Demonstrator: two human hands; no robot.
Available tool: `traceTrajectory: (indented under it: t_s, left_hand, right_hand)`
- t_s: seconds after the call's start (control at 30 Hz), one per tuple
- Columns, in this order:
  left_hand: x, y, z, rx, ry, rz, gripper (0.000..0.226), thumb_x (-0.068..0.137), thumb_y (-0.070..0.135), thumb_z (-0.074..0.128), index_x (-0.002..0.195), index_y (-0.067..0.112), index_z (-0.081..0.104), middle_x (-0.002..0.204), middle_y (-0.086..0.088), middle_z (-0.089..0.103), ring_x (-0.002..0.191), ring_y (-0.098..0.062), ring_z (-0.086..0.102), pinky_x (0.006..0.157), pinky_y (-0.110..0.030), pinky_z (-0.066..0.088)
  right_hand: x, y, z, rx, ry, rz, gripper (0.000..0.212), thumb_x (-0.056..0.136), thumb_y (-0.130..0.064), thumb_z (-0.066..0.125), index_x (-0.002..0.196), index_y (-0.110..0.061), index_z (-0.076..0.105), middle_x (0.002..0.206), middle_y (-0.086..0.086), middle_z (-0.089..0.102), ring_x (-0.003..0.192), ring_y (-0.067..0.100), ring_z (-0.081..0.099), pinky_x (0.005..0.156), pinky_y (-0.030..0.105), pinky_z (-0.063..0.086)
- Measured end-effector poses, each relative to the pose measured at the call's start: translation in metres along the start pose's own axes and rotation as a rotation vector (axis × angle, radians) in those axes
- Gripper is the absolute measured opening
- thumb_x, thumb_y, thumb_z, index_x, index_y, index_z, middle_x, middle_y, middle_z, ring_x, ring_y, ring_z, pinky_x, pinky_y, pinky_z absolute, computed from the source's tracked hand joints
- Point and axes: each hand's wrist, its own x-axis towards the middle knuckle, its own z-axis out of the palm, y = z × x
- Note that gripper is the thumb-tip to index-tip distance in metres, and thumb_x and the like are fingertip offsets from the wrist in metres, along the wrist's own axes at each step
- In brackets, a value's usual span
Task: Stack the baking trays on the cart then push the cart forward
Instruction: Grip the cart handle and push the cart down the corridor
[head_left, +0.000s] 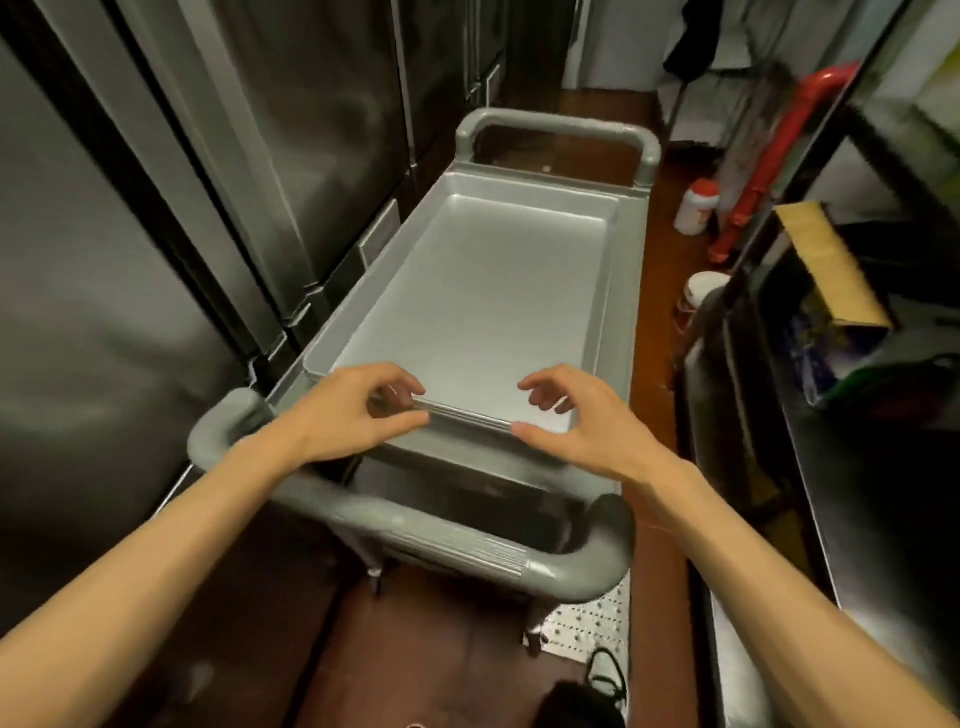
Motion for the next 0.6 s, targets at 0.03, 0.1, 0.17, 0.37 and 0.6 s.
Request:
traceTrajectory:
  t_s: [0.03, 0.1, 0.17, 0.37, 0.6]
  left_hand:
    - [-0.005, -0.004, -0.005, 0.009, -0.033, 0.013, 0.04, 0.069, 0.064, 0.067, 0.097, 0.034, 0.066, 0.085, 0.014, 0.069, 0.08, -0.002, 0.064, 0.072, -0.03, 0.055]
    - [-0.015, -0.011, -0.013, -0.008, -0.107, -0.004, 0.042, 0.067, 0.067, 0.068, 0.095, 0.035, 0.066, 0.087, 0.014, 0.069, 0.081, -0.003, 0.064, 0.072, -0.035, 0.057]
    - [-0.025, -0.016, -0.016, 0.035, -0.194, -0.001, 0.047, 0.063, 0.075, 0.066, 0.094, 0.04, 0.064, 0.088, 0.019, 0.068, 0.083, -0.001, 0.062, 0.073, -0.033, 0.055]
    - [-0.058, -0.044, -0.021, 0.487, -0.491, 0.043, 0.07, 0.047, 0.092, 0.053, 0.097, 0.042, 0.057, 0.096, 0.02, 0.066, 0.089, -0.007, 0.061, 0.073, -0.032, 0.047]
    - [-0.073, -0.057, 0.001, 0.809, -0.295, 0.147, 0.042, 0.067, 0.068, 0.056, 0.084, 0.03, 0.054, 0.085, 0.002, 0.071, 0.081, -0.027, 0.066, 0.063, -0.037, 0.047]
  right_hand:
    - [-0.007, -0.012, 0.007, -0.017, 0.002, 0.02, 0.045, 0.078, -0.059, 0.066, 0.114, -0.034, 0.055, 0.103, -0.013, 0.059, 0.092, 0.002, 0.057, 0.078, 0.021, 0.051]
    - [-0.018, -0.032, 0.023, -0.026, -0.016, 0.062, 0.047, 0.078, -0.061, 0.065, 0.115, -0.034, 0.054, 0.105, -0.014, 0.058, 0.094, 0.0, 0.056, 0.08, 0.022, 0.052]
    - [-0.027, -0.048, 0.038, -0.035, -0.028, 0.088, 0.053, 0.076, -0.062, 0.065, 0.116, -0.031, 0.056, 0.106, -0.013, 0.058, 0.094, 0.001, 0.056, 0.082, 0.026, 0.053]
    - [-0.052, -0.086, 0.09, -0.256, -0.164, 0.14, 0.068, 0.068, -0.073, 0.063, 0.121, -0.033, 0.049, 0.109, -0.013, 0.054, 0.098, 0.004, 0.052, 0.084, 0.03, 0.05]
    - [-0.065, -0.097, 0.135, -0.774, -0.129, 0.224, 0.05, 0.079, -0.045, 0.067, 0.117, -0.02, 0.045, 0.106, 0.001, 0.06, 0.092, 0.024, 0.06, 0.068, 0.038, 0.049]
